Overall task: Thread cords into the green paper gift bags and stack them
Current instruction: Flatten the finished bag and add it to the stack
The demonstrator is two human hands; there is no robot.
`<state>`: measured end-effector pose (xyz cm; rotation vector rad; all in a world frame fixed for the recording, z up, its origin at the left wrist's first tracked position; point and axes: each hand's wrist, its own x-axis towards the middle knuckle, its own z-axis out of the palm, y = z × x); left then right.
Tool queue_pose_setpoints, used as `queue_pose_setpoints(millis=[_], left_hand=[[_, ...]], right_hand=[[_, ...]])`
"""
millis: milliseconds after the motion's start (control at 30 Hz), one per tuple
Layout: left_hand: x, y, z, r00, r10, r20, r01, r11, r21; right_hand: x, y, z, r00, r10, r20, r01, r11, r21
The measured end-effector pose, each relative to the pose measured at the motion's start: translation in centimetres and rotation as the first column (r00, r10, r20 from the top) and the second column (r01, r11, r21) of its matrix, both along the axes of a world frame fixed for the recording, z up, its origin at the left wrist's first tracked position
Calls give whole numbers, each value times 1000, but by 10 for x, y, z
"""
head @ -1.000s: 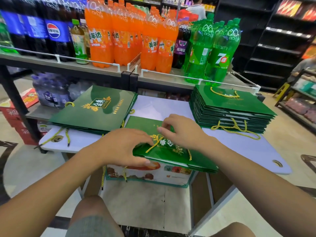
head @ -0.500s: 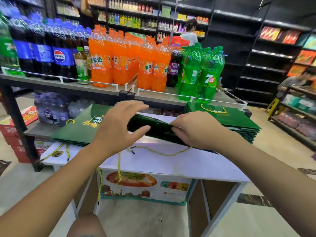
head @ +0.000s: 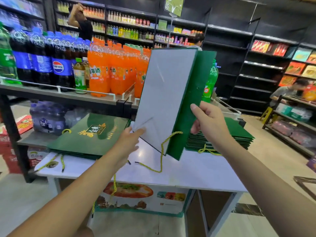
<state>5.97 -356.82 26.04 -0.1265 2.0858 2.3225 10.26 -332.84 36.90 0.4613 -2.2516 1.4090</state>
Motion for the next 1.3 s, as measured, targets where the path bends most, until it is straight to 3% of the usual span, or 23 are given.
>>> queue_pose_setpoints(millis=[67, 133, 233, 333, 400, 567, 633, 700, 833, 900, 1000, 1100, 1167, 1233, 1300], left_hand=[[-5, 1, 2, 994, -94, 63, 76, 967, 245], [-11, 1, 4, 994, -72, 84, 29, 903, 429], [-27, -8, 10, 997, 51, 63, -74, 891, 448], [-37, -25, 16, 994, 103, 17, -103, 938, 331], [-42, -36, 20, 993, 118, 7, -117, 973, 200], [-52, -45, 17, 995, 97, -11, -98, 993, -67], [-55, -44, 10, 995, 103, -12, -104, 986, -129], [-55, -40, 4, 993, 118, -31, -121, 975, -187], [-57, -40, -2, 985, 151, -82, -171, 905, -389], [-58, -49, -4, 984, 156, -91, -180, 869, -461], [-57, -62, -8, 982, 147, -118, -188, 808, -559], [-56, -67, -10, 983, 73, -166, -170, 691, -703], [-57, -67, -10, 990, 28, -139, -133, 539, -832], [-57, -66, -11, 997, 18, -79, -81, 330, -940], [-52, -63, -10, 994, 2, -108, -107, 159, -981]], right_hand=[[2, -1, -12, 999, 6, 38, -2, 995, -99], [8, -1, -24, 994, 31, 109, -10, 982, -186], [21, 4, -41, 941, 161, 299, -64, 949, -309], [33, 15, -48, 856, 132, 499, -156, 988, 6], [39, 22, -50, 835, 84, 543, -206, 964, 167], [37, 25, -65, 918, 125, 377, -185, 975, 127], [23, 24, -82, 961, 80, 266, -142, 964, 223], [6, 22, -100, 979, 50, 199, -129, 904, 408], [-21, 7, -133, 985, 66, 162, -164, 672, 723], [-27, -1, -146, 987, 80, 139, -159, 601, 784], [-27, -8, -158, 987, 94, 128, -159, 595, 788], [-27, -8, -165, 988, 100, 122, -157, 576, 802], [-30, -6, -166, 989, 81, 124, -148, 574, 806], [-36, -2, -167, 989, 60, 136, -145, 585, 798], [-41, 0, -172, 988, 41, 149, -144, 592, 793]])
